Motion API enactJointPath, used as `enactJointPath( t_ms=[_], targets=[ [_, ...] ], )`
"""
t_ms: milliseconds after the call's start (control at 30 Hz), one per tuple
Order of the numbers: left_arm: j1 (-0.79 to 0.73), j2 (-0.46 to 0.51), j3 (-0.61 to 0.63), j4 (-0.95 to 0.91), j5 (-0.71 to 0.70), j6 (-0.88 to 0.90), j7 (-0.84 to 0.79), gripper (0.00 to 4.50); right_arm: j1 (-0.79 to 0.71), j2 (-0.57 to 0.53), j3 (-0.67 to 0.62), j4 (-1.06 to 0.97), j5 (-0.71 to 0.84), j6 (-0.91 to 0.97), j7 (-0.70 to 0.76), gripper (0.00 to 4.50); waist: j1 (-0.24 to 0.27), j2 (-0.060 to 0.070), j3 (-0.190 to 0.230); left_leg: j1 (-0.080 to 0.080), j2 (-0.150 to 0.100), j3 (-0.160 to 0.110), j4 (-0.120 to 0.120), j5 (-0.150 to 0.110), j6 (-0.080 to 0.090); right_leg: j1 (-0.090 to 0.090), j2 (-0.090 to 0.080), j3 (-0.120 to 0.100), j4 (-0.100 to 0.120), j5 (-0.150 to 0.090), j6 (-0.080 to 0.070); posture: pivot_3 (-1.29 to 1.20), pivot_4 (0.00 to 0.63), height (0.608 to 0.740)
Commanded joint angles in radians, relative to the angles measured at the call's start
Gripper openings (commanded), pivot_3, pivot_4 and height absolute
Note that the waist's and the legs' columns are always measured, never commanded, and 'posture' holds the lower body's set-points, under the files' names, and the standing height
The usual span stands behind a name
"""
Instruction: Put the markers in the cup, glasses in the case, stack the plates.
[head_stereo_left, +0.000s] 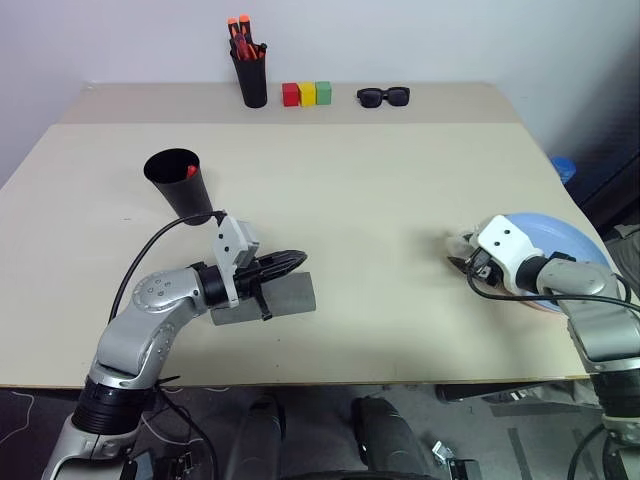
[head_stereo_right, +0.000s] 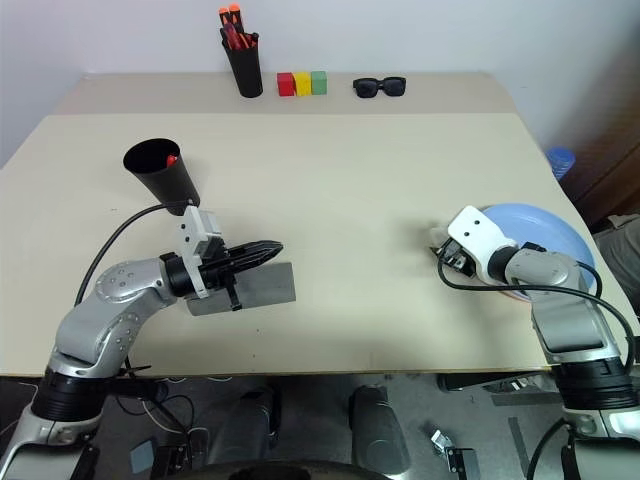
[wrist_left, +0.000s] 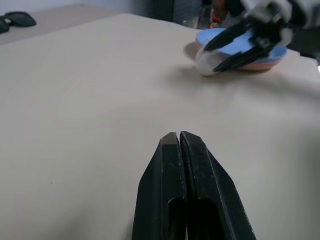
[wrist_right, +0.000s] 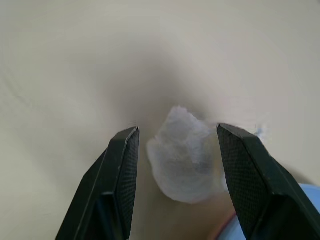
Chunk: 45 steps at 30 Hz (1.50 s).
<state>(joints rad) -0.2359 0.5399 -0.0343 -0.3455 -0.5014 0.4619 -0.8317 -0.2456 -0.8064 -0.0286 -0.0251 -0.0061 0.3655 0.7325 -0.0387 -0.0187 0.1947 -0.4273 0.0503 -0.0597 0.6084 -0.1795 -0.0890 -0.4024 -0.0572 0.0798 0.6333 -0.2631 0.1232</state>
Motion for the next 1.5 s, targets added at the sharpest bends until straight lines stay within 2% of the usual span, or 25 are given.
enactJointPath(
  t_ms=[33, 100, 200, 233, 400, 500, 733, 833, 967, 1167, 1300, 1500],
  targets=[
    [0.007, 0.004, 0.032, -0.065, -0.047, 0.018, 0.000, 0.00, -0.015, -0.014, 0.000, 0.023, -0.024, -0.034, -0.010, 2.24, -0.003, 0.000, 0.000, 0.000, 0.000, 0.000, 0.000, 0.000, 0.000, 0.000, 0.000, 0.000, 0.000, 0.000, 0.000, 0.00, 0.150, 0.740],
    [0.011, 0.005, 0.034, -0.074, -0.057, 0.026, 0.001, 0.00, -0.016, -0.012, -0.002, 0.029, -0.025, -0.037, -0.012, 1.69, -0.003, 0.000, 0.000, 0.001, 0.000, 0.000, 0.000, 0.000, 0.000, 0.000, 0.000, 0.000, 0.000, 0.000, 0.000, 0.00, 0.150, 0.740],
    [0.011, 0.002, 0.036, -0.084, -0.071, 0.038, 0.008, 0.00, -0.019, -0.010, -0.008, 0.007, -0.021, -0.027, -0.011, 0.32, -0.003, 0.000, 0.000, 0.001, 0.000, 0.000, 0.000, 0.000, 0.000, 0.001, 0.000, 0.000, 0.000, 0.000, 0.000, 0.00, 0.150, 0.740],
    [0.010, 0.001, 0.036, -0.085, -0.072, 0.040, 0.010, 0.00, -0.021, -0.014, -0.010, -0.008, -0.022, -0.027, -0.012, 0.06, -0.003, 0.000, 0.000, 0.001, 0.000, 0.000, 0.000, 0.000, 0.000, 0.001, 0.000, 0.000, 0.000, 0.000, 0.000, 0.00, 0.150, 0.740],
    [0.003, 0.000, 0.031, -0.079, -0.076, 0.041, 0.010, 0.00, -0.023, -0.047, -0.075, -0.109, 0.012, 0.009, 0.003, 0.06, -0.003, 0.000, 0.000, 0.001, 0.000, 0.000, 0.000, 0.000, 0.000, 0.001, 0.000, 0.000, 0.000, 0.000, 0.000, 0.00, 0.150, 0.740],
    [-0.006, 0.000, 0.031, -0.067, -0.085, 0.048, 0.000, 0.00, 0.003, -0.110, -0.199, -0.173, 0.076, 0.086, 0.048, 0.06, 0.003, 0.001, 0.000, 0.000, 0.000, 0.000, 0.000, 0.000, 0.000, 0.000, 0.000, 0.000, 0.000, 0.000, 0.000, 0.00, 0.150, 0.740],
    [-0.017, 0.017, 0.056, -0.040, -0.104, 0.049, -0.027, 0.00, 0.152, -0.199, -0.351, -0.141, 0.113, 0.133, 0.107, 0.06, 0.015, 0.000, 0.000, 0.000, 0.000, 0.000, 0.001, 0.000, 0.000, 0.001, 0.000, 0.000, 0.000, 0.000, 0.000, 0.00, 0.150, 0.740],
    [-0.011, 0.026, 0.074, -0.035, -0.110, 0.047, -0.031, 0.00, 0.166, -0.198, -0.354, -0.110, 0.107, 0.110, 0.084, 1.17, 0.012, 0.001, 0.000, 0.000, 0.000, 0.001, 0.001, 0.000, 0.000, 0.000, 0.000, 0.001, 0.000, 0.000, 0.000, 0.00, 0.150, 0.740],
    [-0.006, 0.029, 0.095, -0.032, -0.103, 0.040, -0.012, 0.00, 0.151, -0.203, -0.335, -0.096, 0.106, 0.072, 0.078, 3.10, 0.004, 0.001, 0.000, 0.000, 0.000, 0.002, 0.001, 0.000, 0.000, 0.000, 0.000, 0.001, 0.000, 0.000, -0.001, 0.00, 0.150, 0.740],
    [0.041, 0.071, 0.222, -0.010, -0.084, 0.023, 0.049, 0.00, 0.072, -0.160, -0.280, -0.115, 0.169, 0.050, 0.107, 3.10, -0.009, 0.001, 0.000, 0.001, 0.001, 0.001, 0.000, -0.001, 0.001, -0.001, 0.000, 0.001, 0.000, 0.000, 0.000, 0.00, 0.150, 0.740],
    [0.179, 0.118, 0.371, 0.002, -0.057, 0.001, 0.089, 0.00, -0.013, -0.077, -0.235, -0.110, 0.262, 0.058, 0.137, 3.10, -0.013, 0.001, 0.000, 0.000, 0.001, 0.002, 0.000, -0.001, 0.001, -0.001, 0.000, 0.001, 0.000, 0.000, 0.000, 0.00, 0.150, 0.740],
    [0.362, 0.115, 0.543, -0.017, -0.046, -0.036, 0.135, 0.00, -0.134, 0.019, -0.213, -0.019, 0.367, 0.060, 0.182, 3.10, -0.004, 0.000, 0.001, 0.000, 0.000, 0.002, 0.000, -0.001, 0.001, -0.001, -0.001, 0.001, -0.001, 0.000, -0.001, 0.00, 0.150, 0.740]
  ],
)
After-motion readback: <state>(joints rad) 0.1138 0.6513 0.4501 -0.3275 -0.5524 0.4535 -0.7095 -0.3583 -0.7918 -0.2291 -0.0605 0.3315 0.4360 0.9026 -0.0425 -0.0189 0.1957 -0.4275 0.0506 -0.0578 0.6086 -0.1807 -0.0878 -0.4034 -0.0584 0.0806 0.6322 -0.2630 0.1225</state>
